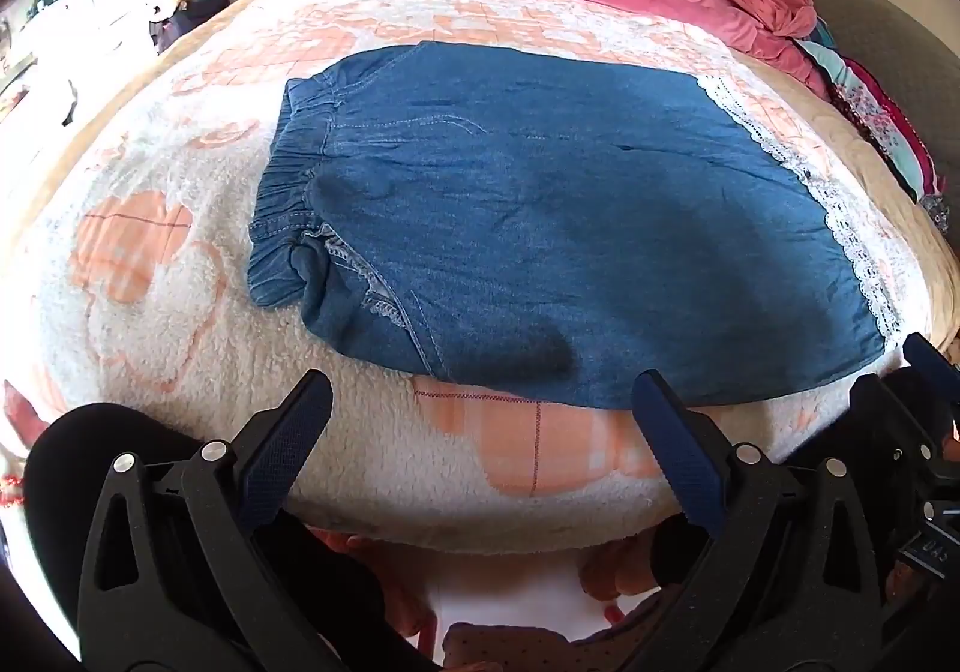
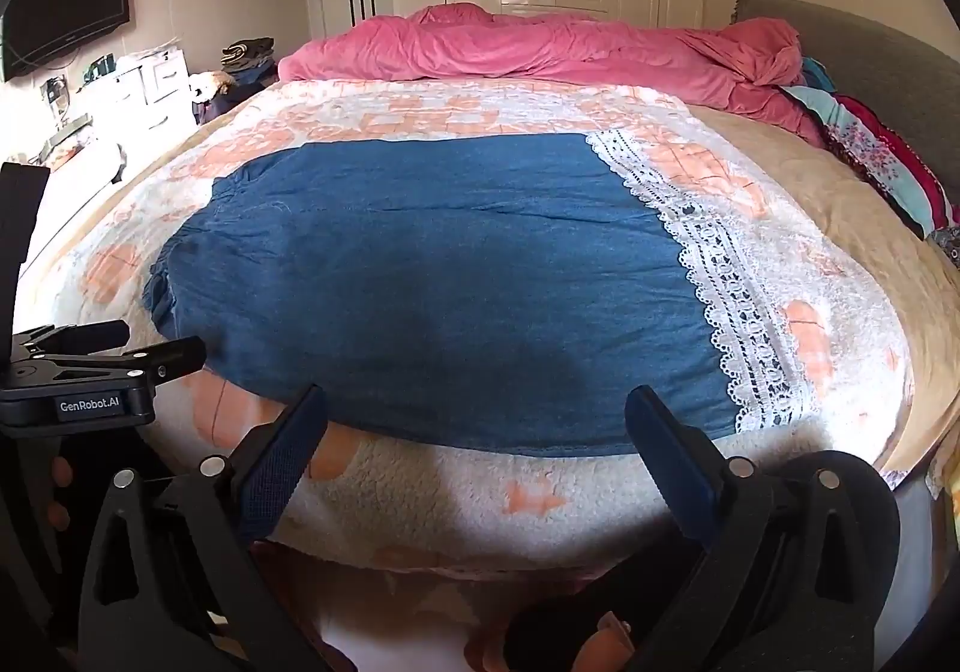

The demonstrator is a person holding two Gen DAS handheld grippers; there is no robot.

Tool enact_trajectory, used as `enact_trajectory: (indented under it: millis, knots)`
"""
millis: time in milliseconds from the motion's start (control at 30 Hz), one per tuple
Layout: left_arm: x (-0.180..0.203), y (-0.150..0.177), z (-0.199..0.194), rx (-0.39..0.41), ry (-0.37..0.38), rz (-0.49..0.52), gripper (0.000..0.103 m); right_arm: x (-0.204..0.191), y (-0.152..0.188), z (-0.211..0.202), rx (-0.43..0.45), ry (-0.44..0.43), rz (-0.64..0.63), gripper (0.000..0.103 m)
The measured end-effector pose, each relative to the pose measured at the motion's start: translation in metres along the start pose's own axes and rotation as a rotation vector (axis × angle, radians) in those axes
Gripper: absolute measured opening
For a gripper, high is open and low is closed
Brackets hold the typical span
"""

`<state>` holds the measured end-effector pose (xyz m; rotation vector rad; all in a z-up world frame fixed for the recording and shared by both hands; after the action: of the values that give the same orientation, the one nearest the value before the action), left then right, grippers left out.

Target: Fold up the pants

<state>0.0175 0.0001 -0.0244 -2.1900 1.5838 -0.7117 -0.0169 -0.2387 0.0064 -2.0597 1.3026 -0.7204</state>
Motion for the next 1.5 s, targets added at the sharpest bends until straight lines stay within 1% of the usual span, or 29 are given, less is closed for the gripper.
enact_trajectory:
  millis: [167, 367, 400, 433, 567, 1500]
  knots:
    - [0.0, -0.001, 0.002, -0.001, 0.003, 0.002, 0.094, 0.003, -0.003, 0.0, -0.002, 0.005, -0.002, 0.099]
    - [-0.001, -0.009, 0.01, -0.01, -0.003, -0.001, 0.094, -0.004, 0.0, -0.001, 0.0, 0.013, -0.007, 0.099]
    - [0.002, -0.01, 0.007, -0.005, 0.0, 0.0, 0.094, -0.005, 0.0, -0.001, 0.0, 0.016, -0.007, 0.099]
    - [0.005, -0.007, -0.005, 0.011, 0.013, 0.0, 0.094, -0.006, 0.0, -0.001, 0.0, 0.019, -0.008, 0.099]
    - [0.003, -0.004, -0.011, 0.02, 0.02, 0.002, 0.094, -0.007, 0.0, 0.0, -0.001, 0.02, -0.007, 0.099]
    - [0.004, -0.002, -0.01, 0.03, 0.031, 0.014, 0.094, -0.007, 0.002, 0.003, -0.005, 0.021, -0.007, 0.099]
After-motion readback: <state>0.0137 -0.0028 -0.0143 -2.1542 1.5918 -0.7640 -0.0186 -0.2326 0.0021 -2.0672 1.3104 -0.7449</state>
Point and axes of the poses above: each gripper's, at about its wrist camera, not at the fingertips, and z roughly the way its jaws point, x to its right, y to its underside, the point moved 3 cm from there along z, roughly the way its jaws point, and after that the axes turned 13 degrees about -z, right-handed, at the moved point
